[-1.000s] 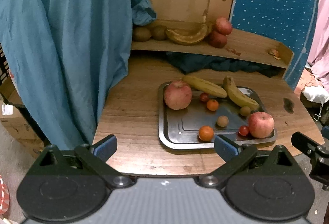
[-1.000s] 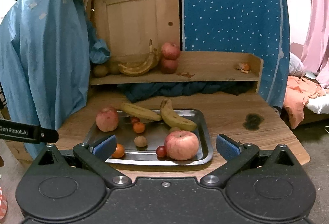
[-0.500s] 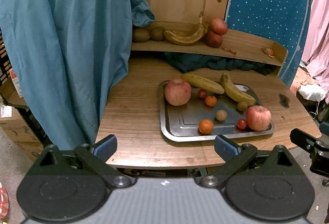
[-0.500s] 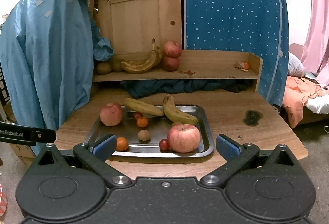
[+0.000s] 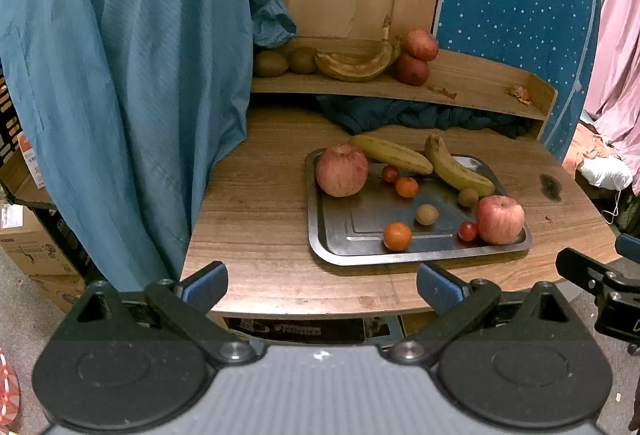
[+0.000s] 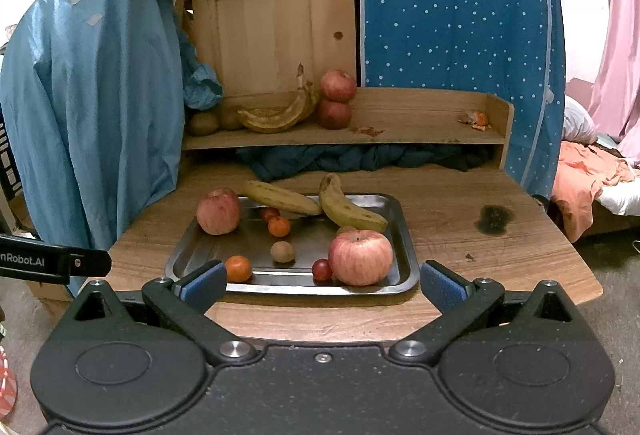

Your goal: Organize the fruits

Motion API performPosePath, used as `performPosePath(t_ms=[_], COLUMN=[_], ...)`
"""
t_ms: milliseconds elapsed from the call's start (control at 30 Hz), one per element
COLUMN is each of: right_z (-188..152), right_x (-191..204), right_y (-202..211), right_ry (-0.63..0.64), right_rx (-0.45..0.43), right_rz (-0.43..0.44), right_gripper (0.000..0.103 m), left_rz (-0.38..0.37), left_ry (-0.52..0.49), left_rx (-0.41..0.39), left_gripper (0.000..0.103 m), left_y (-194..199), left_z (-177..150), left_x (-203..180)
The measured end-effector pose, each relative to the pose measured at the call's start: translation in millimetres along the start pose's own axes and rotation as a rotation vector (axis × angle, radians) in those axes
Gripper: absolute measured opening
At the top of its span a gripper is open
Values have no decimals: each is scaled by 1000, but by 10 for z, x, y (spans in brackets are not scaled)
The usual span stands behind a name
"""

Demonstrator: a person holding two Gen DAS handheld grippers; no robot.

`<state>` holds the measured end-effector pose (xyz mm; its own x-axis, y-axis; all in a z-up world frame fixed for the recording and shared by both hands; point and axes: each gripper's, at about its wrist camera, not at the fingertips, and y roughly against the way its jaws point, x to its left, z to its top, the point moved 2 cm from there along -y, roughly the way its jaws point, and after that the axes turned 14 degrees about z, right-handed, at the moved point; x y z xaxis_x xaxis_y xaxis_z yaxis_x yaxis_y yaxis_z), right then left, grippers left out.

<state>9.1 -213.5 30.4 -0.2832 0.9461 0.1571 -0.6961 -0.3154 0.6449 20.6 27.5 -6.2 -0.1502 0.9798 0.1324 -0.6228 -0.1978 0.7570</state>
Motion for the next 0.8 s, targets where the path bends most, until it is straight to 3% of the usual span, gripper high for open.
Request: performPosePath(t_ms=[800], right_z=[-50], right_x=[2], right_y=[19], right_ry=[-10], right_rx=[-6], right_rz=[-18], right_gripper=[102], left_rz=[-12], left_ry=[-13], left_rx=[-4], left_gripper=[103], left_y=[-5], left_z=[15], left_x=[7])
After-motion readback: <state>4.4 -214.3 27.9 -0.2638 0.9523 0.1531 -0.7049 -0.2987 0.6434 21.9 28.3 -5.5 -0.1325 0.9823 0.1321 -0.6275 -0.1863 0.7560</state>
